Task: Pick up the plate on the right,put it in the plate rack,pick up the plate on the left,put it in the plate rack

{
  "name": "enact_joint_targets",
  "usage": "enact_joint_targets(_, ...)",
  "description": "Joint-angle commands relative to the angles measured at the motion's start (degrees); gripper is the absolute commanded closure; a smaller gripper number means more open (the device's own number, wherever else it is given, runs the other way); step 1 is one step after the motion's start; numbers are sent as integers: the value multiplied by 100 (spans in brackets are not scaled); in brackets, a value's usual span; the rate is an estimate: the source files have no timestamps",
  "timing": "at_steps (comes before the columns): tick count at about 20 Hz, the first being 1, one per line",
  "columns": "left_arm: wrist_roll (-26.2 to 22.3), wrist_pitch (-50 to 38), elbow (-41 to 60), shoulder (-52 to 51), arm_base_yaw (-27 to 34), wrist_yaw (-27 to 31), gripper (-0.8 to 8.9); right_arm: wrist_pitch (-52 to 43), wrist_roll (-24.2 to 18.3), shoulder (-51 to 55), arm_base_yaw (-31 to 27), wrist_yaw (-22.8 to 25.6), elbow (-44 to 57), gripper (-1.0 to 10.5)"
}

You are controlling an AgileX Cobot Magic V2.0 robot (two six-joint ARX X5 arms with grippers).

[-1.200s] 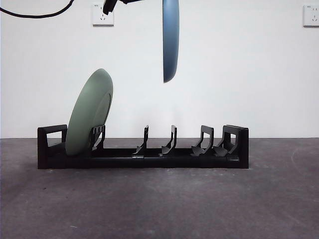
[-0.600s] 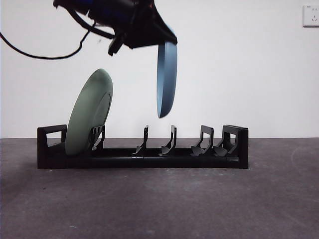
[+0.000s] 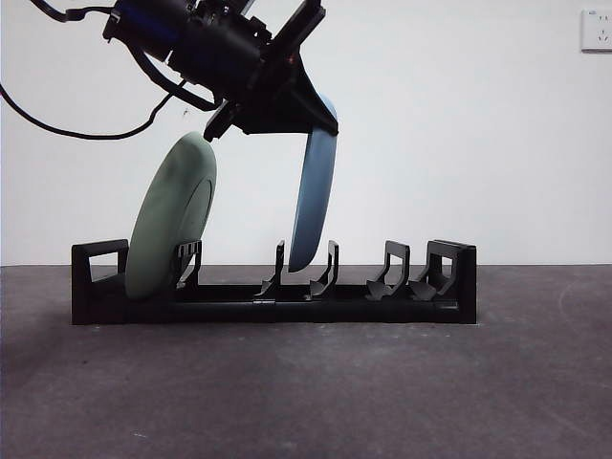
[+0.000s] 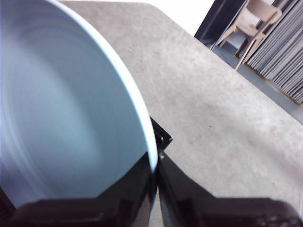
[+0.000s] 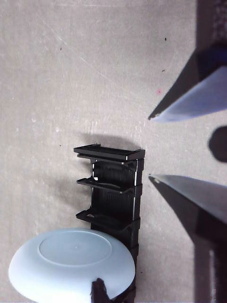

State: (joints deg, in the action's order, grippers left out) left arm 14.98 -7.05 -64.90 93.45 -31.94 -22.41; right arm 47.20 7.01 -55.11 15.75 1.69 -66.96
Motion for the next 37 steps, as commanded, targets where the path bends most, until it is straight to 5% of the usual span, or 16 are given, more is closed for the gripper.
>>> enact_joint_targets(1,-173,-63,35,101,-46,2,822,-2,0,4,0,13,4,760)
enact_joint_targets(11,-173,70,35,420,-136,289,798,0,2,4,0,-7,4,760)
enact_joint_targets(15,-179,243,35,417,-151,236,560,0,0,4,0,-4,4,761)
enact_joint_targets(24,-975,1150,35,-990,-267,-131,560,0,-13,0,2,-28,4,761)
enact_joint_targets(27,-1469,2011,35,-2022,-275,553,561,2,-109,0,7,-315,4,761)
enact_joint_targets(29,-1552,2658,35,-2647,-273,1661,564,2,-278,0,7,-595,4,763)
enact_joint_targets(32,-1762,3534,35,-3316,-216,3001,573,4,-483,2,7,-584,7,909)
enact_joint_targets(34,-2050,4006,35,-3558,-125,3147,819,7,-507,4,7,-584,7,958)
enact_joint_targets(37,-2124,4485,37,-3637,11,3141,821,-76,-518,85,9,-584,72,958)
